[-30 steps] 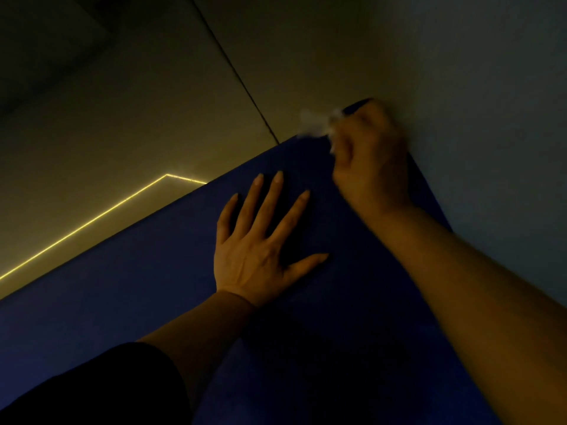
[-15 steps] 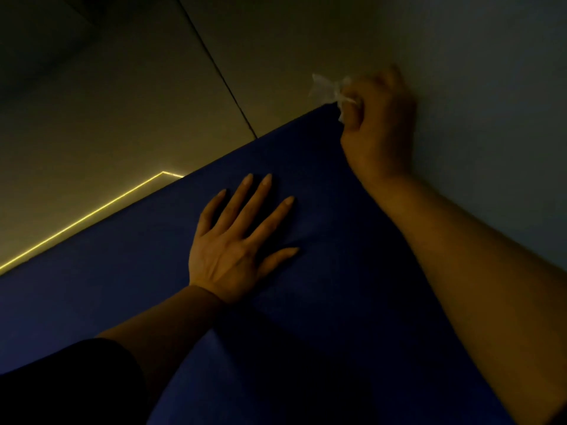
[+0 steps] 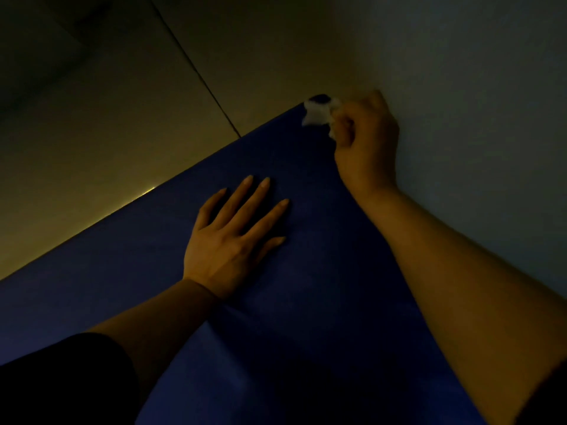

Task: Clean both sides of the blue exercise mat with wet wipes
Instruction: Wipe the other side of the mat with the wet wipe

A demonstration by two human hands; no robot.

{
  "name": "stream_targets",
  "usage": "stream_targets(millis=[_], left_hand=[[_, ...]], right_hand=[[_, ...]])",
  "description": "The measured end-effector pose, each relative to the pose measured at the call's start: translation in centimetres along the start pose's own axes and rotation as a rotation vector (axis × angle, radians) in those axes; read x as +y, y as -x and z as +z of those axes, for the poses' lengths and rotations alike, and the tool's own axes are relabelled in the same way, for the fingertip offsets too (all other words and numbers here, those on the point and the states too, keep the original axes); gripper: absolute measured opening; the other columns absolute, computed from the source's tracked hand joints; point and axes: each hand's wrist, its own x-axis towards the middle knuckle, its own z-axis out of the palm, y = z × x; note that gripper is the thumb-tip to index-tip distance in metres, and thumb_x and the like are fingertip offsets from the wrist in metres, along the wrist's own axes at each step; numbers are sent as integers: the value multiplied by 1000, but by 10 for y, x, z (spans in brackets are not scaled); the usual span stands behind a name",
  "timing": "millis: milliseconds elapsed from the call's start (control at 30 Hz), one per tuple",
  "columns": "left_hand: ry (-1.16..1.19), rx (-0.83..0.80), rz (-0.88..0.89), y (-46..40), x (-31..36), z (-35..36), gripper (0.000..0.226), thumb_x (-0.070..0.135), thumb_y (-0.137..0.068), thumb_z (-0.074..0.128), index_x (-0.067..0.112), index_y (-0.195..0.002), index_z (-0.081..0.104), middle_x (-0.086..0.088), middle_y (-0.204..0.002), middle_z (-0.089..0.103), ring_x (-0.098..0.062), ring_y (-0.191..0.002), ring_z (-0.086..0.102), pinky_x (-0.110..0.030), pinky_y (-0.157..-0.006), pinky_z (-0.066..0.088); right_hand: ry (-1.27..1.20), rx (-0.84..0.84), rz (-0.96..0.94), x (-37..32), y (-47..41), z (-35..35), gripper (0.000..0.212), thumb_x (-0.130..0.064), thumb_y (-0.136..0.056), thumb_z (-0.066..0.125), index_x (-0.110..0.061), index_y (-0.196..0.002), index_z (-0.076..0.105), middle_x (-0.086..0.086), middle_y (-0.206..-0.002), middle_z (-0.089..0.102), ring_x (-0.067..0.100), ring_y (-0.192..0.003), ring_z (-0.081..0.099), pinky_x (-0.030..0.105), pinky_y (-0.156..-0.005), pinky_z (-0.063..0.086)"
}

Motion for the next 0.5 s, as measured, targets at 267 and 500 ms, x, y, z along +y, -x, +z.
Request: stream_targets(millis=[267, 500], left_hand=[[-81, -148, 24, -1, 4, -2, 55, 46, -100, 30, 37, -152, 18, -14, -159, 17, -35, -147, 13, -56, -115, 18], [-111, -254, 3, -10, 19, -10, 69, 44, -91, 48, 30, -152, 18, -21, -158, 13, -42, -145, 6, -65, -113, 14]], right_hand=[[46, -33, -9, 13, 61, -36, 21, -1, -88, 53, -3, -68, 56, 8, -80, 48, 13, -62, 43, 12, -51, 24], [61, 70, -37, 21, 72, -34, 20, -5, -86, 46, -3, -68, 54, 13, -78, 51, 25, -70, 48, 29, -56, 31]])
